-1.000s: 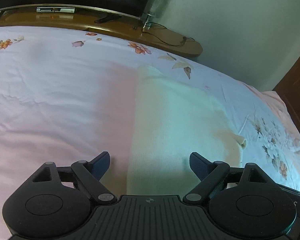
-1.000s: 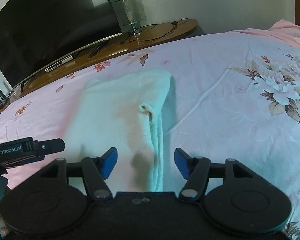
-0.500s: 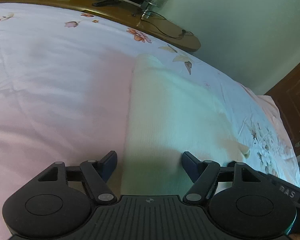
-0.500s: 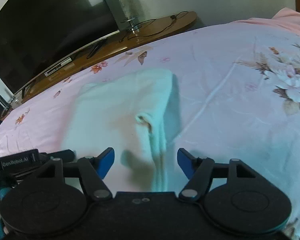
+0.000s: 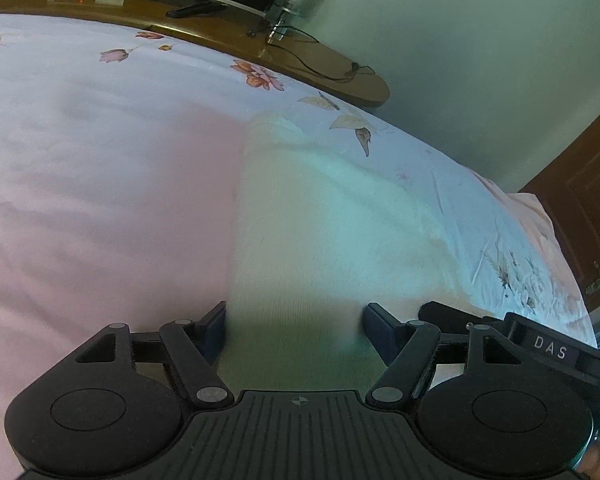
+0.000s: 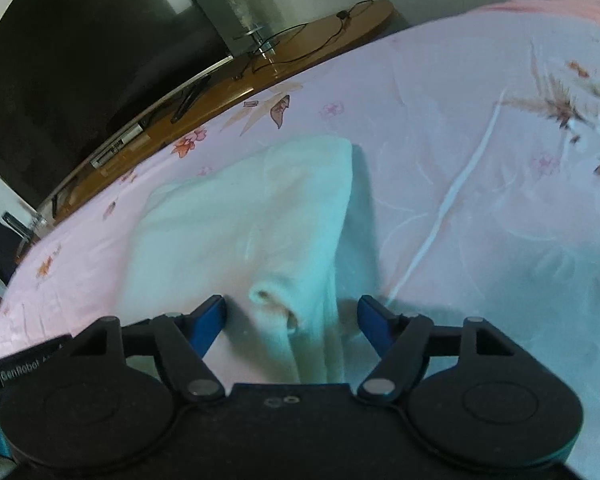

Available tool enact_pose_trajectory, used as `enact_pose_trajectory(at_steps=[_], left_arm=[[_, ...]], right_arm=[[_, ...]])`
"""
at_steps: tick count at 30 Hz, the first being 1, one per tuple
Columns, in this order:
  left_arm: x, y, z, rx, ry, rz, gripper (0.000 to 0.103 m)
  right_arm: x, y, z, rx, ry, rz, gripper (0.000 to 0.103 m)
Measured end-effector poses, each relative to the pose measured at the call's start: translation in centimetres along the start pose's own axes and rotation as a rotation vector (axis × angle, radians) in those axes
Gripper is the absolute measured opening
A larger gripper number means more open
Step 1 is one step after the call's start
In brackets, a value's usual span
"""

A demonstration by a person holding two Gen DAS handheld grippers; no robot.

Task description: Fold small clothes

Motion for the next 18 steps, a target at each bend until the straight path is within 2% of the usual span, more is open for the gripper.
enact_pose_trajectory(at_steps=[2,3,5,7,9,12,16,18], left_arm=[[0.05,0.10,-0.04,-0.004,0.001,-0.001,0.071],[0.04,0.11,-0.02,-0.005,0.002,-0.001,0.065],[-0.03,0.04,0.00,-0.016,-0.004,0.012,0.060],[-0.06,-0.14,-0.04,-0.019,-0.010,0.023,0.059],[0.07,-0.33,-0.10,-0.016,-0.016,0.037,0.059],[0.28,-0.35,-0.28,-0.015,-0.022,0.046,0.059],[0.43,-0.06,-0.18,-0.012,-0.008,0.042,0.059],[0.27,-0.14,-0.05,-0.016,-0.005,0.044,0.050]], right_arm=[[0.08,-0.09,-0.09,-0.006,-0.004,-0.003,0.072],[0.12,-0.17,-0.13,-0.012,-0.005,-0.002,0.071],[0.20,-0.34,-0.15,-0.024,-0.006,-0.002,0.069],[0.12,-0.45,-0.12,-0.034,-0.014,-0.022,0.059],[-0.03,-0.35,-0.17,-0.040,-0.019,-0.031,0.059],[0.15,-0.16,-0.29,-0.041,-0.018,-0.049,0.065],[0.42,-0.62,-0.33,-0.043,-0.005,-0.037,0.063],[0.49,-0.90,-0.26,-0.055,-0.004,-0.044,0.055]])
Point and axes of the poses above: each gripper's, at about its wrist camera, not at the fingertips, and x roughly the way its jaws point, y to its right, z to its underside, the point moved 9 cm from there along x, roughly the way its jaws point, and after that the axes turned 10 degrees about -y, right-handed, at the moved point
